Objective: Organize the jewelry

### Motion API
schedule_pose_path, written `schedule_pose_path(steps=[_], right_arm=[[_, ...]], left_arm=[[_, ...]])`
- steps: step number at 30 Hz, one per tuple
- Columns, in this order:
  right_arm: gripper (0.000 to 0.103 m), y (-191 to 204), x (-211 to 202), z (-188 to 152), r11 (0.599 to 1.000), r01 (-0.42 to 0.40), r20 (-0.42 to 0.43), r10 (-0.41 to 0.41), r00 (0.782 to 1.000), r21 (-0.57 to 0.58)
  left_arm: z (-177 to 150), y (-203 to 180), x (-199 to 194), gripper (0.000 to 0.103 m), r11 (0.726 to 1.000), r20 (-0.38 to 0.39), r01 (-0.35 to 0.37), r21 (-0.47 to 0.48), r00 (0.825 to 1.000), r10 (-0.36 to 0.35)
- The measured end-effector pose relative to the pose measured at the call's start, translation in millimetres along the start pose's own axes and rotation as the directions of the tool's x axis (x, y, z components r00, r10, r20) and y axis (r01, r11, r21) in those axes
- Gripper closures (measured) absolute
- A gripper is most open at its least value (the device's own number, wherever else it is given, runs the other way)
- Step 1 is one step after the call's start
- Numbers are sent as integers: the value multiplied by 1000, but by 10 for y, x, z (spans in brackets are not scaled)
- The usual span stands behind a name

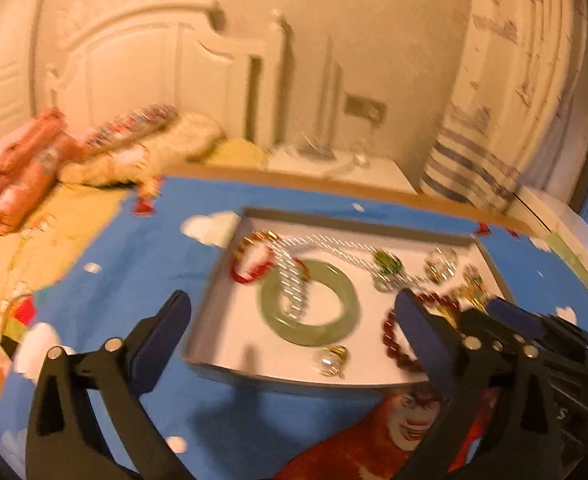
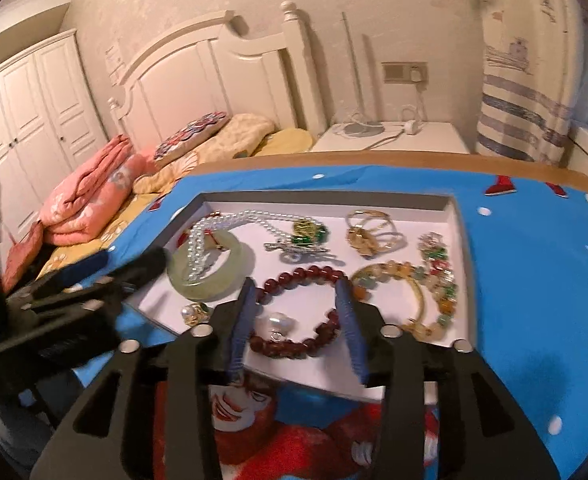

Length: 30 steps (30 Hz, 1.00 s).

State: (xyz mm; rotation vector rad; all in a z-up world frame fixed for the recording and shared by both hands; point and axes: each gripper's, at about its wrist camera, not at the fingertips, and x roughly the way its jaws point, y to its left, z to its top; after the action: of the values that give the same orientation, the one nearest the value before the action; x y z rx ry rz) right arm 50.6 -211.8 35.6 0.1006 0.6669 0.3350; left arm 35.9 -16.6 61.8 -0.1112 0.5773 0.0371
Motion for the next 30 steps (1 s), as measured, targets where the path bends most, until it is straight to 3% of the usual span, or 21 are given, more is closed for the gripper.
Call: schedule_pose_path(steps=[2,6,10,15,30], right_arm=[[29,10,-87,-42,999,31,15,-31,999,5],[17,31,-183,-149,995,93,25,-93,995,32],[17,64,-166,-210,987,159,12,-160,987,32],[17,28,-175,-229,978,200,27,-201,979,54],[17,42,-152,-236,975,215,26,-217,976,46]], left_arm=[[-15,25,-75,2,1000,11,-14,1,1000,14],[-105,60,-130,2,995,-18,-88,37,996,88],[-179,-3,-189,2,984,2,-134,116,991,135],[-242,-62,-223,2,986,12,-83,146,997,82],[-300,-87,-216,2,987,6,-26,156,1000,26]])
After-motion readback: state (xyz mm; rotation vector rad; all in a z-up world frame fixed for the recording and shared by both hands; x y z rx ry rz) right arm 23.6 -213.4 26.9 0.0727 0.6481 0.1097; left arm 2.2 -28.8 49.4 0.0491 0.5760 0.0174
